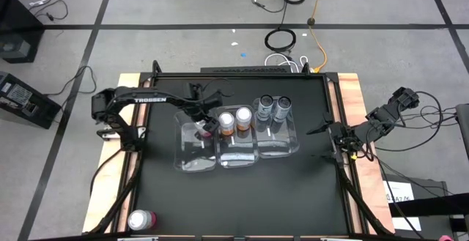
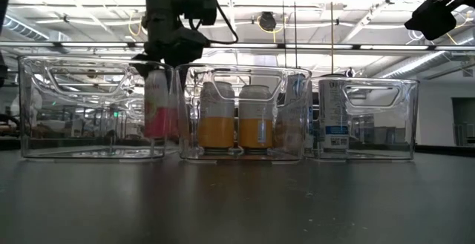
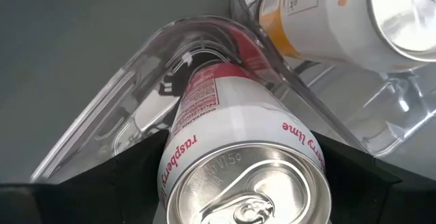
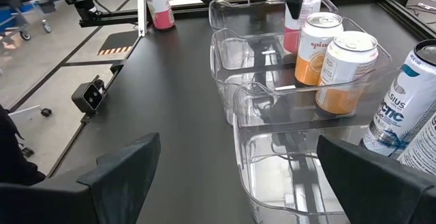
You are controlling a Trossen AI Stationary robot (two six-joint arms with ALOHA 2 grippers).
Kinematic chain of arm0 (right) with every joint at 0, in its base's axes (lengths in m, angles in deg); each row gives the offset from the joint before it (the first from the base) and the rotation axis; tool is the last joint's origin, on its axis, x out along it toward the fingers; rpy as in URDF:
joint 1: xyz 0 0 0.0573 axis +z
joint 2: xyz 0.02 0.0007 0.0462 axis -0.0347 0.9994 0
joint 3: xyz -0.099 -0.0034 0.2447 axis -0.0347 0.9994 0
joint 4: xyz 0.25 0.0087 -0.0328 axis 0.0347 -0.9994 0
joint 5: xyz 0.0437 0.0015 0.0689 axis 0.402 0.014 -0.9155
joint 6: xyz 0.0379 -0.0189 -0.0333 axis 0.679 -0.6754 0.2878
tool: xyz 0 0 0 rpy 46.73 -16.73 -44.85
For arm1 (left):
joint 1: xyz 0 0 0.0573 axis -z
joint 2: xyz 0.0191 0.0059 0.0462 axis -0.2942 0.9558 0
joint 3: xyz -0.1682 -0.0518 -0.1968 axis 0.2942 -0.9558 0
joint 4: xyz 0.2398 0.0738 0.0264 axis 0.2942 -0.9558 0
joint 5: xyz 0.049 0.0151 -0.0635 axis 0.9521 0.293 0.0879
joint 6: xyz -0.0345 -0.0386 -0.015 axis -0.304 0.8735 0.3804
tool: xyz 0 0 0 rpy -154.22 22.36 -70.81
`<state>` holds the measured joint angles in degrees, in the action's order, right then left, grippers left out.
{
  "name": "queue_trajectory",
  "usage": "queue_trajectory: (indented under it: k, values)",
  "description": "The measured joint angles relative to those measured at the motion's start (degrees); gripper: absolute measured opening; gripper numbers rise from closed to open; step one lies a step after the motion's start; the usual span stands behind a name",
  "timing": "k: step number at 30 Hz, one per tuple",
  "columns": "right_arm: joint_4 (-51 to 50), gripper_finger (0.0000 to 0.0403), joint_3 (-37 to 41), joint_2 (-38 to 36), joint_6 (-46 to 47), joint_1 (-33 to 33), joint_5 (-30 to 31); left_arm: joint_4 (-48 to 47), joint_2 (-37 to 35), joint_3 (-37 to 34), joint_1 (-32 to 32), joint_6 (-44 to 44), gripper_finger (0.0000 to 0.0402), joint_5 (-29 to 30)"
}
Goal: Sort soda cans
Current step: Put the right red soda can into the left transparent bin
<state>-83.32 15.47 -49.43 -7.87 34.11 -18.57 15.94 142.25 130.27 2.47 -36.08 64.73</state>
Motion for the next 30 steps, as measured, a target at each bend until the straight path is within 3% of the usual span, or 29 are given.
queue_trajectory:
  k: [9, 30]
  values:
    - [0.0, 0.0389, 0.0, 0.0, 0.0, 0.0, 0.0, 1.1, 0.4, 0.0, 0.0, 0.4, 0.0338, 0.2]
    - [0.0, 0.0389, 0.0, 0.0, 0.0, 0.0, 0.0, 1.3, 0.4, 0.0, 0.5, 0.6, 0.0340, 4.3]
